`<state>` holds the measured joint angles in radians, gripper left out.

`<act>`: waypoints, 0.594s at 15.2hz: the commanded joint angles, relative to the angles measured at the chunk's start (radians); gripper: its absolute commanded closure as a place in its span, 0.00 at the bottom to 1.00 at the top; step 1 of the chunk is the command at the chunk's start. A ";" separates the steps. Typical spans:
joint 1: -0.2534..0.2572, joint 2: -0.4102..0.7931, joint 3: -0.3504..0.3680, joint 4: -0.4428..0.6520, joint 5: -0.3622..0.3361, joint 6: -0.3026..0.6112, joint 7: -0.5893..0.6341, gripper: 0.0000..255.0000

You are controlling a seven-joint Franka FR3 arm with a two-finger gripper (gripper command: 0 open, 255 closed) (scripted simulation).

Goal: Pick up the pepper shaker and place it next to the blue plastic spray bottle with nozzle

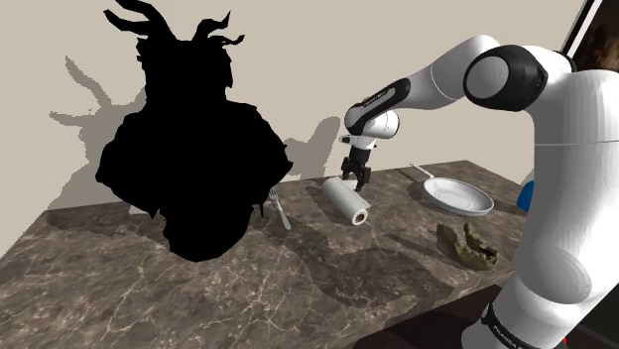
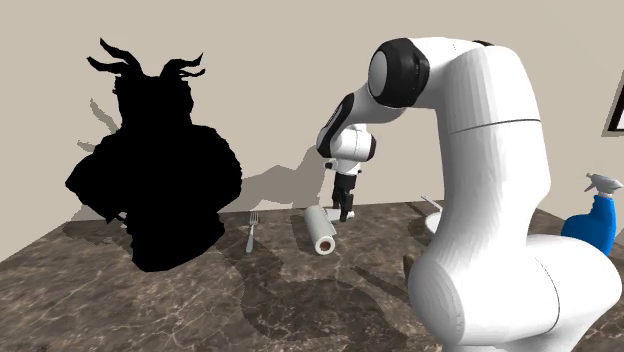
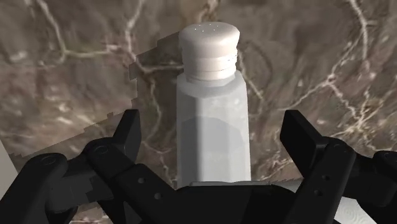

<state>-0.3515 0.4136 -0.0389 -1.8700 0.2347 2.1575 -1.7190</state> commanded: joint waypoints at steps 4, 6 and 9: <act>0.000 0.001 0.000 -0.001 0.000 0.003 -0.001 0.00; 0.000 0.001 0.000 -0.001 0.000 0.002 0.000 1.00; 0.000 0.001 0.000 -0.002 0.000 0.003 -0.001 1.00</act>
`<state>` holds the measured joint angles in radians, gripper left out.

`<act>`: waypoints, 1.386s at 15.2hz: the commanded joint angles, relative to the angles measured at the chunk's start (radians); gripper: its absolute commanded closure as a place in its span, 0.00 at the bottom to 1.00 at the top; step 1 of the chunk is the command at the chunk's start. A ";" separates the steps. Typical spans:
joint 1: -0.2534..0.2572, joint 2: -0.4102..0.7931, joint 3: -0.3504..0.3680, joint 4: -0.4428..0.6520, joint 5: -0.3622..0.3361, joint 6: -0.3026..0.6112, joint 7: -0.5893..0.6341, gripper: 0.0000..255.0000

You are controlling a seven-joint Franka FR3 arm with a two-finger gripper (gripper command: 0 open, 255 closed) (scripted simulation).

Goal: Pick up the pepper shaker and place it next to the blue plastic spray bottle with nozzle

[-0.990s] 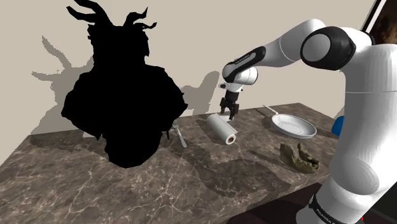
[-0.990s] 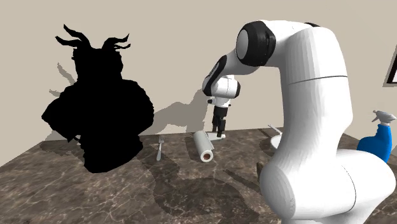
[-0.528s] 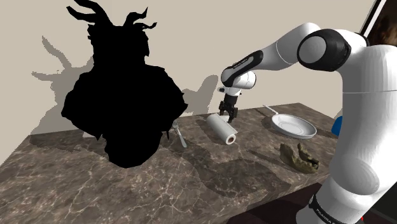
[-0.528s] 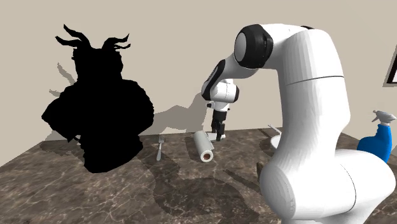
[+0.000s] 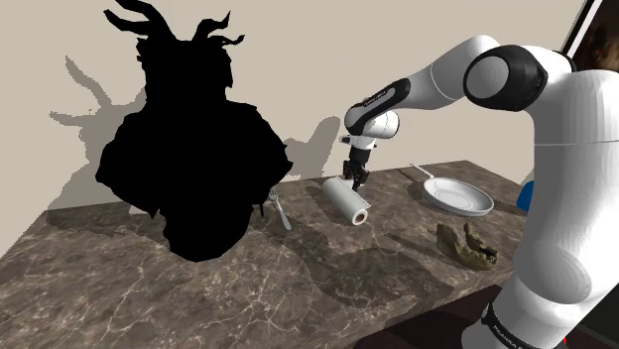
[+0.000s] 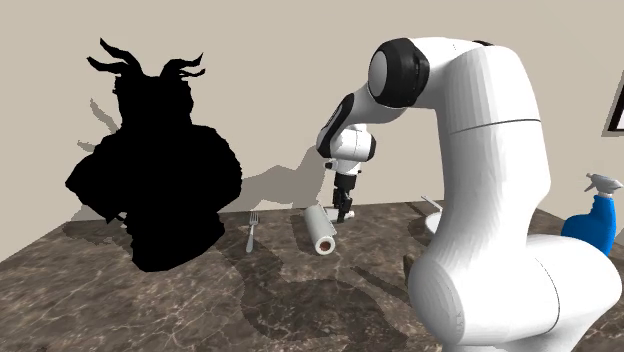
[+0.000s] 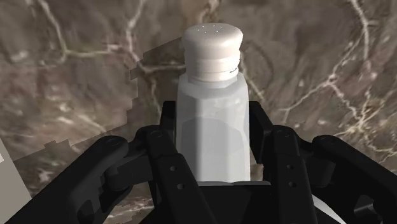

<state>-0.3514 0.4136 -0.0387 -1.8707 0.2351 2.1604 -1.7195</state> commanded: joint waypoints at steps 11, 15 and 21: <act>0.001 -0.037 -0.003 0.016 -0.008 -0.053 0.012 1.00; 0.001 -0.064 -0.005 0.032 -0.015 -0.096 0.022 1.00; 0.001 -0.100 -0.008 0.064 -0.023 -0.163 0.036 1.00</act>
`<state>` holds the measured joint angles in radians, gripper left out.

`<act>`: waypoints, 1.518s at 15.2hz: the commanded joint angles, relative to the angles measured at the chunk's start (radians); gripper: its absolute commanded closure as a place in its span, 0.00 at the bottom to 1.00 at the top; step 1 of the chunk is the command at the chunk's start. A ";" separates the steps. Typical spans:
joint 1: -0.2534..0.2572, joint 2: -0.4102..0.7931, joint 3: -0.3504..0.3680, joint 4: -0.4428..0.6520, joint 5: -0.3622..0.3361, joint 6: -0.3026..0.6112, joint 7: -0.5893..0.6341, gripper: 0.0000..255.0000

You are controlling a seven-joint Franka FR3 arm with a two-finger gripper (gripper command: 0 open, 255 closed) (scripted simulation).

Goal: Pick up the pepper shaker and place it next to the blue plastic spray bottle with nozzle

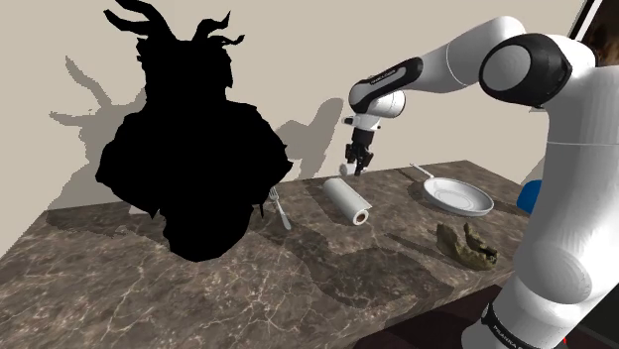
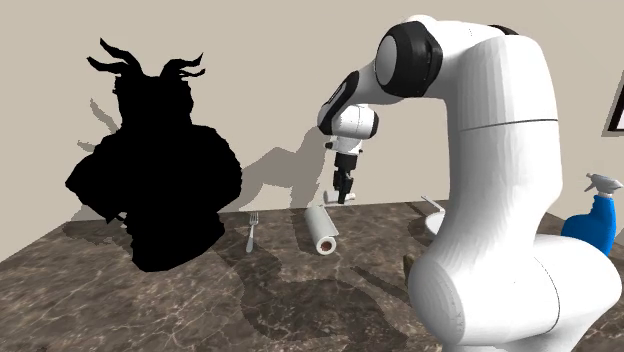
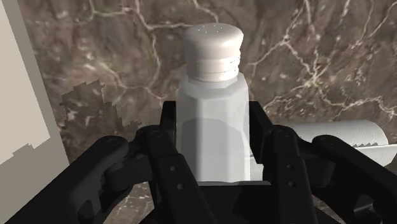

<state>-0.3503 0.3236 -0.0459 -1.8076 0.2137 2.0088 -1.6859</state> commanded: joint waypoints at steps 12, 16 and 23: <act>-0.001 -0.064 -0.004 0.090 -0.015 -0.152 0.029 1.00; -0.002 -0.075 -0.005 0.128 -0.018 -0.201 0.038 1.00; -0.004 -0.088 -0.006 0.205 -0.022 -0.289 0.053 1.00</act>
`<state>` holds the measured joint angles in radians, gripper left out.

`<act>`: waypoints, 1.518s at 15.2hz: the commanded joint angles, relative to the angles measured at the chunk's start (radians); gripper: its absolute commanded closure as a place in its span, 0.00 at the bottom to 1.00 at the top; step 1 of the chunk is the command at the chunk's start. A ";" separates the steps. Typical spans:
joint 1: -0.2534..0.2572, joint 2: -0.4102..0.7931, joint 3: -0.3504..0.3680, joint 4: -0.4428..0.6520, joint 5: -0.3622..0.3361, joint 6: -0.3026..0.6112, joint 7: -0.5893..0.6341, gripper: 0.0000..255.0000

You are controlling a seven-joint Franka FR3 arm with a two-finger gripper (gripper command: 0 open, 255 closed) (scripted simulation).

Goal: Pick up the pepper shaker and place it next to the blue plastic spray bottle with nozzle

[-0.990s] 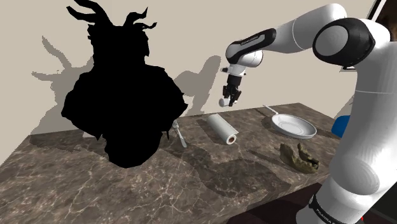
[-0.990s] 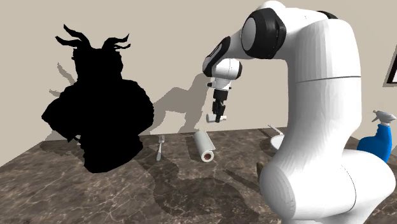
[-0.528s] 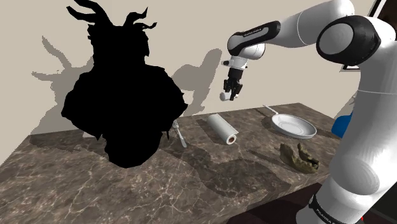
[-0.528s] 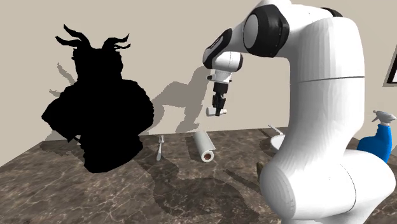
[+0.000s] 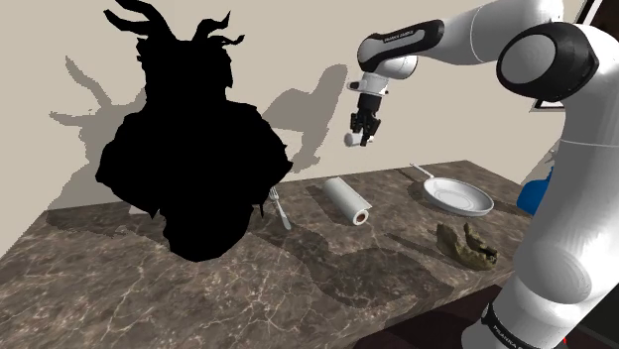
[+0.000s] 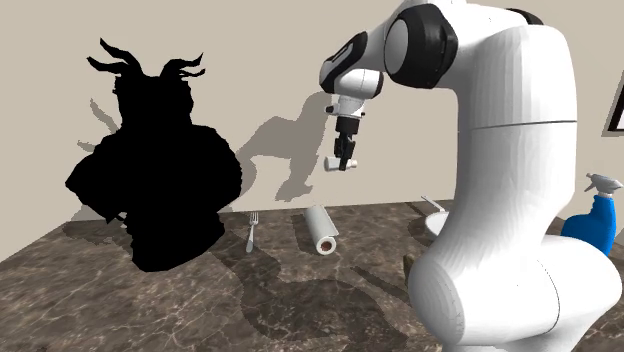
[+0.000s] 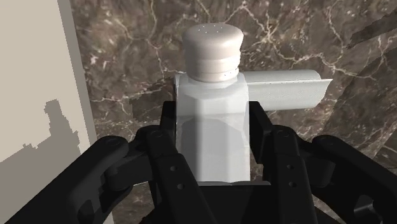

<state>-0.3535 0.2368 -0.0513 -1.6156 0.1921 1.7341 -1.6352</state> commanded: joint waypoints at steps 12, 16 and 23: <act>-0.005 0.004 -0.001 0.180 -0.003 -0.175 0.027 1.00; -0.007 0.015 -0.002 0.250 -0.002 -0.232 0.036 1.00; -0.012 0.044 -0.002 0.376 0.001 -0.329 0.050 1.00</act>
<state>-0.3648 0.2770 -0.0528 -1.2533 0.1929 1.4157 -1.5861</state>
